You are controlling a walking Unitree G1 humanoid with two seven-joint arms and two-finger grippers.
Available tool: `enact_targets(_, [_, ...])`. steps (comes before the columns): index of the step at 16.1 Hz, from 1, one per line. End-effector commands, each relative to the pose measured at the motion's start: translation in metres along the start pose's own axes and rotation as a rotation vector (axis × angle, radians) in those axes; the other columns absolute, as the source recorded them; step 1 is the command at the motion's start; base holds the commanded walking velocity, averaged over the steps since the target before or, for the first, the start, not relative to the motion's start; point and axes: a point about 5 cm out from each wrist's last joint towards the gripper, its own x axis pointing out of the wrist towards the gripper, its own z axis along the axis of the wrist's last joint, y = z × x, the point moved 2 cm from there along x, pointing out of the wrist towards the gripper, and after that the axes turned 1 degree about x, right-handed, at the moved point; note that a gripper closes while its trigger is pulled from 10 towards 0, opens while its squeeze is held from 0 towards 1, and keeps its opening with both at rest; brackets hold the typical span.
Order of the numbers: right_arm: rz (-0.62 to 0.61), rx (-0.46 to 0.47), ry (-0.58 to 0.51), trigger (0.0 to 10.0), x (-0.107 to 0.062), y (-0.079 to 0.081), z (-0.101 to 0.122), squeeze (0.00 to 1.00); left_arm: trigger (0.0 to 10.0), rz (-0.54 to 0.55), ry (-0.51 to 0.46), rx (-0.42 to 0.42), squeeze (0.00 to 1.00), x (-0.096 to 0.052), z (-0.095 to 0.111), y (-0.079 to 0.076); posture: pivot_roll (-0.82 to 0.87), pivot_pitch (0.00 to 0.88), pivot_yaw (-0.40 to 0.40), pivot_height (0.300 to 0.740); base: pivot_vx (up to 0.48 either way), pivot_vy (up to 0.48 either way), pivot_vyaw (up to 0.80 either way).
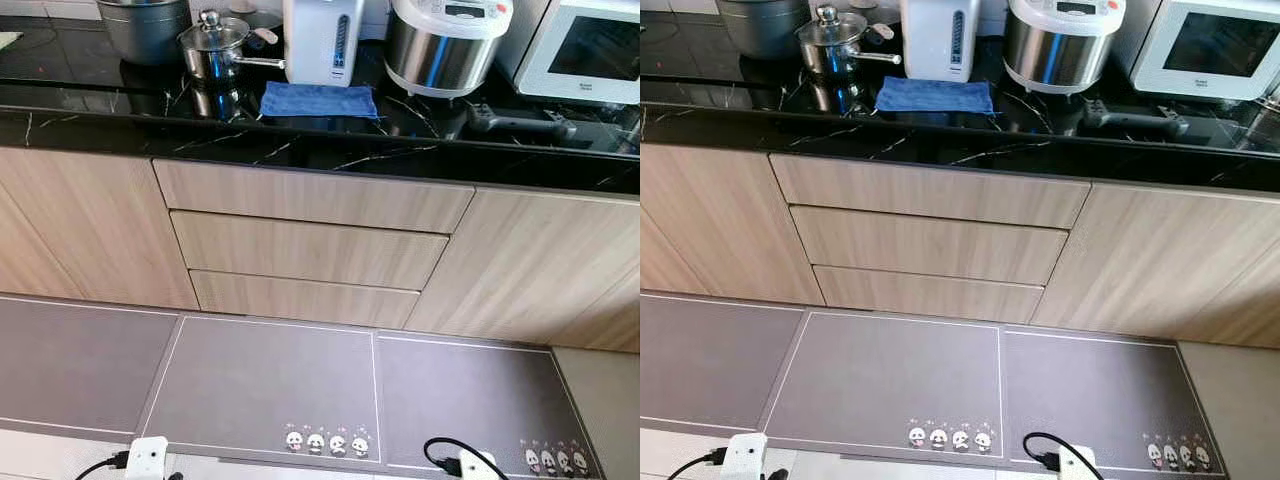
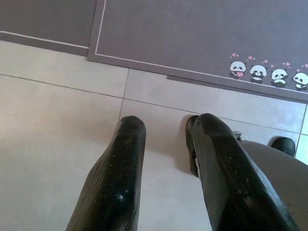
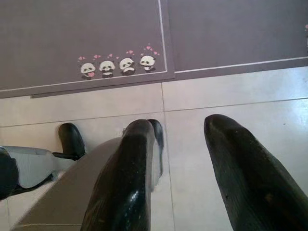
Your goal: Kitchen organization
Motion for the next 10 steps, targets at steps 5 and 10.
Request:
enact_targets(5, [0.026,0.007,-0.004,10.0,0.003,0.013,0.004,0.00,10.0,-0.014,-0.017,0.043,0.00,0.002,0.007,-0.001,0.01,0.000,-0.046,0.740,0.000,-0.309,-0.42])
enact_targets(10, [0.030,-0.002,-0.007,10.0,0.004,0.015,0.006,0.00,10.0,-0.017,-0.004,0.050,0.00,0.000,0.003,0.001,0.01,0.000,-0.041,0.740,0.000,-0.338,0.00])
